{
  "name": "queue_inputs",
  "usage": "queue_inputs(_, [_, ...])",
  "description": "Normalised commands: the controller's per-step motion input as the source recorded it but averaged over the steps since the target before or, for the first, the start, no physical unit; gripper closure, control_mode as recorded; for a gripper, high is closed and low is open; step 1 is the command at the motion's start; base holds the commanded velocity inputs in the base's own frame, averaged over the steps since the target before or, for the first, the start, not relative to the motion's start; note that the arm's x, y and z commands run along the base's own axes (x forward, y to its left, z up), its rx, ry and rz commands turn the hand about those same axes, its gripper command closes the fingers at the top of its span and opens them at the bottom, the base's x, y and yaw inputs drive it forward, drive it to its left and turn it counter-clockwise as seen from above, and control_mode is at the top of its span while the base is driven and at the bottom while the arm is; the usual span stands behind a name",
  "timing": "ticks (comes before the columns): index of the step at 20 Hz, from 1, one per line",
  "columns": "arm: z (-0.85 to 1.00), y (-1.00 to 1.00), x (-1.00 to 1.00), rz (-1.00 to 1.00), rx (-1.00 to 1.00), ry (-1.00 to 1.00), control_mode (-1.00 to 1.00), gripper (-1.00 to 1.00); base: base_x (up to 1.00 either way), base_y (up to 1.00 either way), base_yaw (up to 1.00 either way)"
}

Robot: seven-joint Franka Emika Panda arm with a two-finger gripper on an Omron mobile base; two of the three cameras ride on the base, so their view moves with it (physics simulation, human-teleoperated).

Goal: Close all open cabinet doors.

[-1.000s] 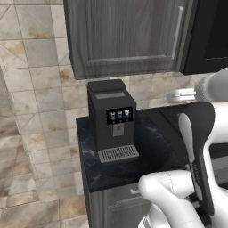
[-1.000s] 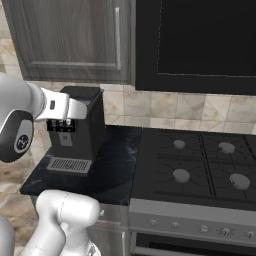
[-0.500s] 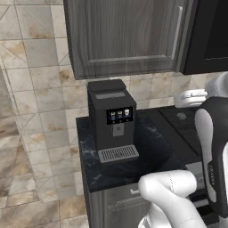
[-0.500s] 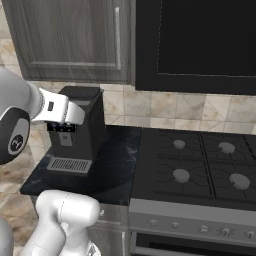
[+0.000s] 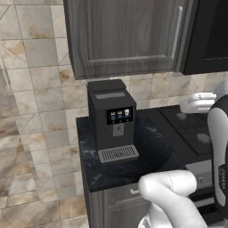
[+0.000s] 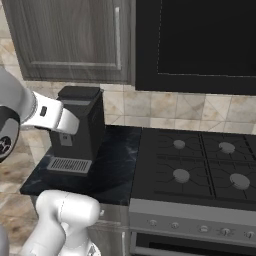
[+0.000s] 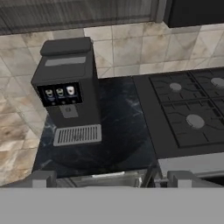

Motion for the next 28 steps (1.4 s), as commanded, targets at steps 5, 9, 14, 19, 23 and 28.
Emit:
queue_inputs(5, [0.00,0.00,-0.40,0.00,0.02,0.17,-1.00,-1.00,0.00,0.00,0.00])
queue_inputs(9, [0.00,0.03,-0.31,0.00,0.00,0.14,-1.00,-1.00,0.00,0.00,0.00])
queue_inputs(14, [0.00,0.12,-0.15,0.00,0.00,0.09,-1.00,-1.00,0.00,0.00,0.00])
queue_inputs(19, [0.00,0.17,-0.05,0.00,0.00,0.07,-1.00,-1.00,0.00,0.00,0.00])
queue_inputs(23, [0.00,0.05,-0.05,0.03,0.00,0.03,-1.00,-1.00,0.00,0.00,0.00])
queue_inputs(28, [-0.02,0.16,-0.06,0.02,0.00,0.00,-1.00,-1.00,0.00,0.00,0.00])
